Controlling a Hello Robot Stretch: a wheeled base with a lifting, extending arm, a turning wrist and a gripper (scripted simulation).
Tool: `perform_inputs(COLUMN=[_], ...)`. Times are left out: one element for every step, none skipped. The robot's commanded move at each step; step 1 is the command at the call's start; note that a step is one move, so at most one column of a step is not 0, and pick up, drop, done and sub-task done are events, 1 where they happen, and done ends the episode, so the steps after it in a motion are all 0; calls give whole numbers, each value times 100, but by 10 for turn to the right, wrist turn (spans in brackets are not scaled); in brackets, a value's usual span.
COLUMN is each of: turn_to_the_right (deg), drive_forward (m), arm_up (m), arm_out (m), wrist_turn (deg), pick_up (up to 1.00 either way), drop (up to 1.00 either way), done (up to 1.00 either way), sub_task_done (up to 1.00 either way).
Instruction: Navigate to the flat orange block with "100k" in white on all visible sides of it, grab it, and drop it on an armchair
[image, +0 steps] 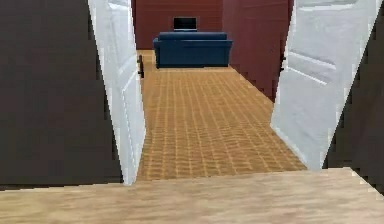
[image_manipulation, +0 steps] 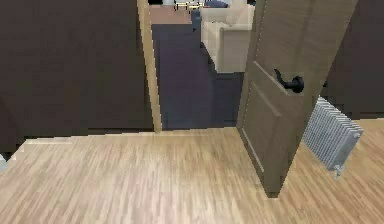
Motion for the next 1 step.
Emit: perform_inputs(turn_to_the_right=[30], drive_forward=[0], arm_up=[0], arm_out=[0], wrist_turn=[0], pick_up=[0], drop=[0], done=[0], sub_task_done=[0])
